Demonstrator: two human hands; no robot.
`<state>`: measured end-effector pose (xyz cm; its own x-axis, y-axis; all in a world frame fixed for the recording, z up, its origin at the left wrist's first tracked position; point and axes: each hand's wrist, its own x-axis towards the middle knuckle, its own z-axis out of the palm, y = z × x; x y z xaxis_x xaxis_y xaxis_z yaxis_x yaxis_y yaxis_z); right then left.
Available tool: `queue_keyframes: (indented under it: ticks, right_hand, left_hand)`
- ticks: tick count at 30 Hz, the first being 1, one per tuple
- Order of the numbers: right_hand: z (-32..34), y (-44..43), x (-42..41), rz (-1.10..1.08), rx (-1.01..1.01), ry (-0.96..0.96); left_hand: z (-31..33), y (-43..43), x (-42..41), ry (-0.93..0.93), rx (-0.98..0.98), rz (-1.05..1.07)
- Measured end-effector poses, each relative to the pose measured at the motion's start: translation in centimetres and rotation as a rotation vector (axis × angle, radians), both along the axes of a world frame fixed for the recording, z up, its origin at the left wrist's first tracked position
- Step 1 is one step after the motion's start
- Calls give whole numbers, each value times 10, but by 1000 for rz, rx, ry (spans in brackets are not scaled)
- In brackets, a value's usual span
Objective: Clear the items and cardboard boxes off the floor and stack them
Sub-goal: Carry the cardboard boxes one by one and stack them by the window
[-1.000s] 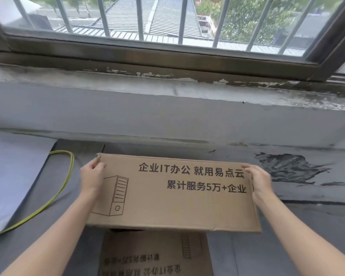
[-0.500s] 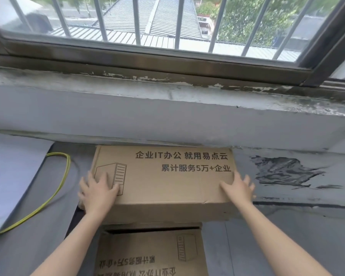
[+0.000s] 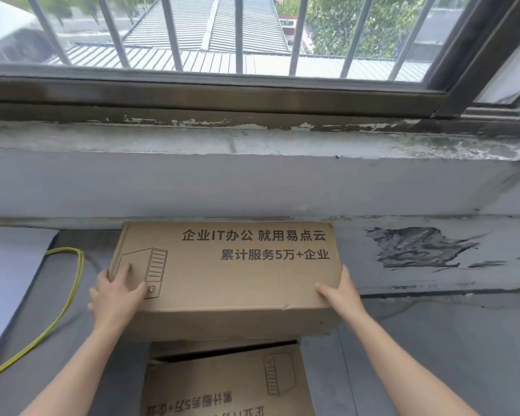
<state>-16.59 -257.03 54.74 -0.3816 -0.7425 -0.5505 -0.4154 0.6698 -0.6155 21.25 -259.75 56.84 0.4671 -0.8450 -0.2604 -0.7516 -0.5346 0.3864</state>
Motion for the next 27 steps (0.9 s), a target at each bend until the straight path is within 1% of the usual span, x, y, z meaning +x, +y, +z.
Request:
queue_keyframes:
  ticks: [2, 5, 8, 11, 14, 16, 18, 21, 23, 25, 27]
  right_hand:
    - [2, 0, 1, 15, 7, 22]
    - [4, 1, 3, -8, 2, 45]
    - [10, 11, 11, -40, 18, 134]
    - [15, 29, 19, -132, -67, 132]
    - [18, 52, 21, -262, -193, -1]
    - [22, 71, 20, -332, -237, -81]
    - [24, 89, 17, -374, -254, -148]
    - [21, 120, 14, -331, -227, -193]
    - [19, 142, 13, -263, -184, -189]
    - [16, 166, 11, -234, -158, -175]
    - [11, 189, 6, -254, -160, -174]
  left_hand:
    - [-3, 2, -3, -21, 6, -19]
    - [-1, 3, -4, -4, 6, -49]
    - [2, 6, -4, 0, -10, -65]
    - [2, 16, -7, 7, -76, -41]
    - [6, 33, -18, 147, -244, 59]
    - [14, 52, -37, 305, -353, 121]
    - [19, 71, -61, 469, -390, 151]
    - [10, 101, -93, 621, -371, 101]
    - [2, 117, -108, 691, -311, 48]
    - [-5, 133, -119, 726, -228, -12]
    - [-12, 148, -127, 725, -143, -84]
